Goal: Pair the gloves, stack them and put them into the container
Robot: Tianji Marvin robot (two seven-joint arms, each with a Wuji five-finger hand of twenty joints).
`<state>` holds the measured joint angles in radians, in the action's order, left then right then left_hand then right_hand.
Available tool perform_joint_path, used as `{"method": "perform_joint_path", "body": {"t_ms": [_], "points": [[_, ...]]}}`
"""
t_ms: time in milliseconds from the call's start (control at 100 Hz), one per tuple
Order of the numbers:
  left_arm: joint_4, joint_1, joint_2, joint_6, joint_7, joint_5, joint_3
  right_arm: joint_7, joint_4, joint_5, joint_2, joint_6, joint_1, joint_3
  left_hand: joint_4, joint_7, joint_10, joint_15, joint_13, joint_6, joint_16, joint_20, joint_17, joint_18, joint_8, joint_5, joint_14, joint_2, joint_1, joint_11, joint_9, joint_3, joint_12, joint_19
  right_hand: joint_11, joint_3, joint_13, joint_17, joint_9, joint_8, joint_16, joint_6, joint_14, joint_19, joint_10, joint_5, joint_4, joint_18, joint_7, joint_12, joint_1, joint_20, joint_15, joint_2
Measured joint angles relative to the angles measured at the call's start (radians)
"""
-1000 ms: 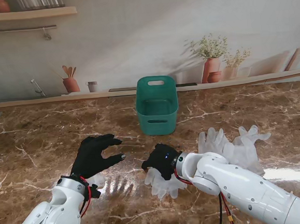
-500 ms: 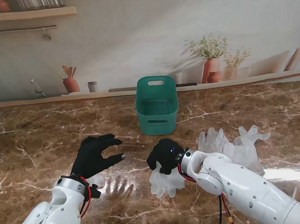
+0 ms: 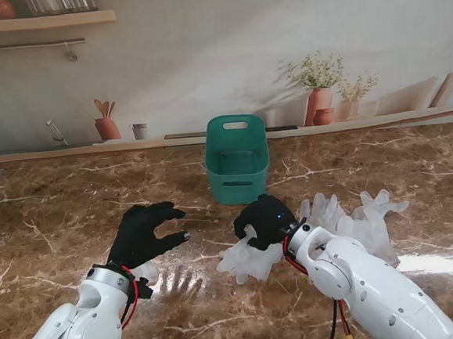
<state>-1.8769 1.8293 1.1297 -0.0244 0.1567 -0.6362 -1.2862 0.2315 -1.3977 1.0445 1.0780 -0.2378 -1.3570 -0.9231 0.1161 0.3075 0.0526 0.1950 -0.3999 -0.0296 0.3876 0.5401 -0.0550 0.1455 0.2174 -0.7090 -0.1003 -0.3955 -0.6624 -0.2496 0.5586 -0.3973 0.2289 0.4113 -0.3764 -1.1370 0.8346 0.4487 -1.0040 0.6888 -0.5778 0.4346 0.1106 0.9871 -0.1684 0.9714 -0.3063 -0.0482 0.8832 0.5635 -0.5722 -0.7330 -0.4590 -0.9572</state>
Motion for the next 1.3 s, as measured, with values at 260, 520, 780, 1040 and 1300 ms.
{"method": "perform_joint_path", "body": {"t_ms": [260,520,780,1040,1300], "points": [[0.001,-0.004,0.000,-0.007,0.000,0.004,0.003,-0.063,-0.046,0.039,-0.030,-0.085,-0.085,-0.088,0.000,0.000,0.000,0.000,0.000,0.000,0.000,0.000,0.000,0.000,0.000,0.000,0.000,0.000,0.000,0.000,0.000,0.000,0.000,-0.001,0.075,-0.002,-0.120,-0.065,0.126,0.000,0.075,0.004,-0.008,-0.089,0.026,0.000,0.000,0.000,-0.011,-0.063,0.000,0.009,0.117,-0.002],[0.004,-0.007,0.000,-0.014,0.000,0.002,0.006,-0.189,-0.060,-0.017,-0.039,-0.125,-0.144,-0.155,0.000,0.000,0.000,0.000,0.000,0.000,0.000,0.000,0.000,0.000,0.000,0.000,0.000,0.000,0.000,0.000,0.000,0.000,0.000,-0.001,0.168,0.002,-0.262,-0.181,0.269,-0.060,0.199,-0.023,-0.077,-0.270,0.084,-0.037,0.000,-0.044,-0.035,-0.182,0.105,0.069,0.249,-0.023],[0.011,-0.020,-0.002,-0.016,-0.008,0.006,0.019,-0.228,-0.055,-0.099,-0.050,-0.147,-0.157,-0.150,0.000,0.000,0.000,0.000,0.000,0.000,0.000,0.000,0.000,0.000,0.000,0.000,0.000,0.000,0.000,0.000,0.000,0.000,0.000,-0.002,0.245,-0.047,-0.248,-0.046,0.385,0.144,0.282,-0.135,-0.204,-0.262,0.158,-0.014,0.051,-0.124,-0.204,-0.309,0.289,0.177,0.298,-0.124],[0.014,-0.023,-0.002,-0.021,-0.008,0.007,0.021,-0.022,0.032,0.003,-0.053,-0.083,-0.094,-0.010,0.000,0.000,0.000,0.000,0.000,0.000,0.000,0.000,0.000,0.000,0.000,0.000,0.000,0.009,0.000,0.000,0.000,0.012,0.000,-0.014,-0.007,-0.058,-0.025,0.215,0.264,0.331,0.150,-0.097,-0.126,0.025,0.098,-0.094,0.020,-0.042,-0.117,-0.101,0.080,0.234,0.179,-0.166],[0.014,-0.021,-0.002,-0.025,-0.009,0.009,0.019,0.104,0.113,0.004,-0.043,-0.100,-0.027,0.067,0.000,0.000,0.000,0.000,0.000,0.000,0.000,0.000,0.000,0.000,0.000,0.000,0.000,0.009,0.000,0.000,0.000,0.012,-0.001,-0.016,-0.114,0.019,0.366,0.470,-0.169,0.101,-0.051,-0.068,-0.051,0.283,0.048,0.050,-0.092,0.006,-0.020,0.187,-0.022,0.234,-0.270,-0.164]]}}
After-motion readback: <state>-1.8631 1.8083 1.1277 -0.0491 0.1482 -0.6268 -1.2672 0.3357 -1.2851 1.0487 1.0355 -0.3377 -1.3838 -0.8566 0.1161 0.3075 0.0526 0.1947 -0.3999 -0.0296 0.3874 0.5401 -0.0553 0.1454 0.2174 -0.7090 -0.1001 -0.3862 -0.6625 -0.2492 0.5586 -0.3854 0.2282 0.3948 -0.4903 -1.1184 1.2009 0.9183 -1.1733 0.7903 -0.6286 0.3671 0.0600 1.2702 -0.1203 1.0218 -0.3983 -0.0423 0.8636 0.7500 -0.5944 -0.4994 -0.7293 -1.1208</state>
